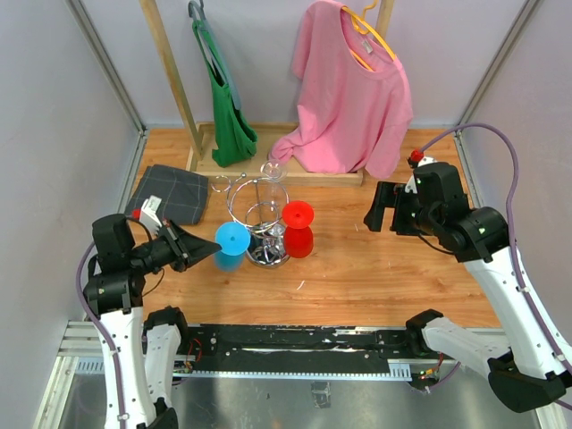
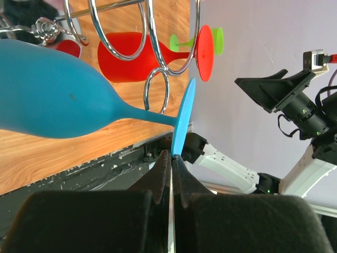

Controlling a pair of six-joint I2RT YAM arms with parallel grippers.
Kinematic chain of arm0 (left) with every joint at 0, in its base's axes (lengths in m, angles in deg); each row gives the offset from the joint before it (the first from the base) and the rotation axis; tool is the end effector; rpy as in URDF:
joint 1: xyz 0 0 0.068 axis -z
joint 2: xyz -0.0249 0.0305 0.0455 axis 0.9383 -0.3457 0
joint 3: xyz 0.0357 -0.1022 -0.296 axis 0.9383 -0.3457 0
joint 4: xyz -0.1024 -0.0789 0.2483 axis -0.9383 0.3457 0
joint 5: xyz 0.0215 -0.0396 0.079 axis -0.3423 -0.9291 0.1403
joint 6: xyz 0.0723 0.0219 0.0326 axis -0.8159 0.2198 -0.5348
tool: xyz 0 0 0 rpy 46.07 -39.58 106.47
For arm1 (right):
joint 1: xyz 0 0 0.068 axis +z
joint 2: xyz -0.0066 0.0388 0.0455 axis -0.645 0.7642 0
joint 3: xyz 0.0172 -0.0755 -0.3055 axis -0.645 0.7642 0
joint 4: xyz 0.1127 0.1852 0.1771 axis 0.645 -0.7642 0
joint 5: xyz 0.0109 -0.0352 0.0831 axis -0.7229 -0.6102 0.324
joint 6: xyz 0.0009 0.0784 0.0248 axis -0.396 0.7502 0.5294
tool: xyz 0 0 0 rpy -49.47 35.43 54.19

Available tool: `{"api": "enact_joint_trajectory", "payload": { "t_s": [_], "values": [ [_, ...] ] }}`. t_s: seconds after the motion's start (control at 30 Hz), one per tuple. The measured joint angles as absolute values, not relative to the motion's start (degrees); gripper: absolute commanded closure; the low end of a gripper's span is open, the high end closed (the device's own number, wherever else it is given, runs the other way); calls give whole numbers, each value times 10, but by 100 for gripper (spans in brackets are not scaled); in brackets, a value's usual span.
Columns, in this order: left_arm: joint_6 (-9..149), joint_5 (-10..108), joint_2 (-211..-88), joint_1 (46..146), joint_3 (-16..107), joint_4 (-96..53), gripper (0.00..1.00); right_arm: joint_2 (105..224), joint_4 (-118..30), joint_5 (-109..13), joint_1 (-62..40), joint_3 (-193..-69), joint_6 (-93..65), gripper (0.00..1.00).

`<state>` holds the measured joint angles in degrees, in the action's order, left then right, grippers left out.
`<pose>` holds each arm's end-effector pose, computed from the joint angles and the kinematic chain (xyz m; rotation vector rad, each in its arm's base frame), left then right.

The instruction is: Take the wine glass off the wine glass rack

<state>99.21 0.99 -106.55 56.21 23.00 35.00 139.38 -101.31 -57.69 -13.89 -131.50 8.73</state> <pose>0.0974 -0.0378 0.3467 -0.4561 2.1322 -1.3441 0.1718 0.0824 0.4260 0.0786 2.2802 0.4881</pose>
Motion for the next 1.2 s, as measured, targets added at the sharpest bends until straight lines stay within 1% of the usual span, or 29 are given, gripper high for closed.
{"api": "enact_joint_trajectory", "payload": {
  "t_s": [0.43,0.73,1.0,1.2],
  "values": [
    [973,59,-1057,544,256,378,100,1407,-1013,-574,-139,-1315,74,1],
    [950,77,-1067,542,291,367,100,1411,-1013,-575,-139,-1315,70,1],
    [841,106,-1144,541,405,360,100,1415,-1012,-575,-139,-1324,65,1],
    [723,129,-1230,541,538,350,100,1427,-1007,-575,-139,-1347,61,2]
  ]
}}
